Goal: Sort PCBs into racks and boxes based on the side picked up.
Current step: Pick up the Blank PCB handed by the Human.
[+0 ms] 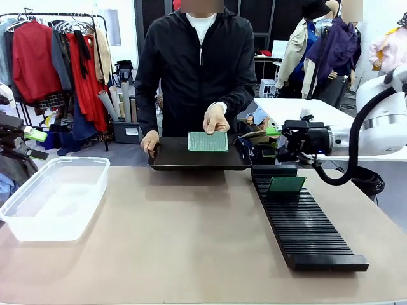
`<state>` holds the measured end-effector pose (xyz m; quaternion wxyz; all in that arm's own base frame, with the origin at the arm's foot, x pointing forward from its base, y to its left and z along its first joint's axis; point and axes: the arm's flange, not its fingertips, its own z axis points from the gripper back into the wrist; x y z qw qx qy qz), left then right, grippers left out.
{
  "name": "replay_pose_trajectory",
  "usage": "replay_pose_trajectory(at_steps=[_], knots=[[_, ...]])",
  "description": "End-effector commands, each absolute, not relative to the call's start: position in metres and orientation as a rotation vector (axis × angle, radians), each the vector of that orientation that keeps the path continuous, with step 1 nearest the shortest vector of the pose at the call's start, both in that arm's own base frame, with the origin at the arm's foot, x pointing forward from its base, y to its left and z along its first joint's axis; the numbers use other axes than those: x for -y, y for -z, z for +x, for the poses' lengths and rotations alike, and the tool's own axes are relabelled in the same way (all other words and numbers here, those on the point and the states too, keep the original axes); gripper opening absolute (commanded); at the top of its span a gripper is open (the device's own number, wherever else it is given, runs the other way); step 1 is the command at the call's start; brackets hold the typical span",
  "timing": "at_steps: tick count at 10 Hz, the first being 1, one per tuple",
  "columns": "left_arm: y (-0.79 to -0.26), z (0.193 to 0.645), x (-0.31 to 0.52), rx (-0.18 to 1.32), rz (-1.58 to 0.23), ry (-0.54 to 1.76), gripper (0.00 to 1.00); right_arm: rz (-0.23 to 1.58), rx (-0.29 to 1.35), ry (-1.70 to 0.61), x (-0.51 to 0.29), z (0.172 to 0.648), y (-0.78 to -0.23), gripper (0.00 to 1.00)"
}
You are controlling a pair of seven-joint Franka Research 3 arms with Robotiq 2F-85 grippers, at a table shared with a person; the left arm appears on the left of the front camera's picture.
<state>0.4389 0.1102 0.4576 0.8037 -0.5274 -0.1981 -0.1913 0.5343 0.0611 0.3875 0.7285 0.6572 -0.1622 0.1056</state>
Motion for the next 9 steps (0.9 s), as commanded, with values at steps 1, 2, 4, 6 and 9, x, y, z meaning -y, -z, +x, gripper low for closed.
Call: replay_pose_trajectory(at_steps=[1,2,4,6,9], knots=[[-0.46,0.438,-0.11,0.421,-1.137,0.403,1.0,1.45,0.415,-0.239,-0.079,0.54,-0.382,1.0],[-0.46,0.438,-0.11,0.421,-1.137,0.403,1.0,1.449,0.419,-0.241,-0.087,0.543,-0.381,1.0],[-0.46,0.438,-0.11,0.421,-1.137,0.403,1.0,1.431,0.454,-0.245,-0.098,0.547,-0.381,1.0],[-0.46,0.438,-0.11,0.421,-1.137,0.403,1.0,1.442,0.479,-0.254,-0.11,0.552,-0.379,1.0],[-0.46,0.438,-0.11,0.421,-1.137,0.403,1.0,1.448,0.476,-0.294,-0.123,0.566,-0.374,1.0]])
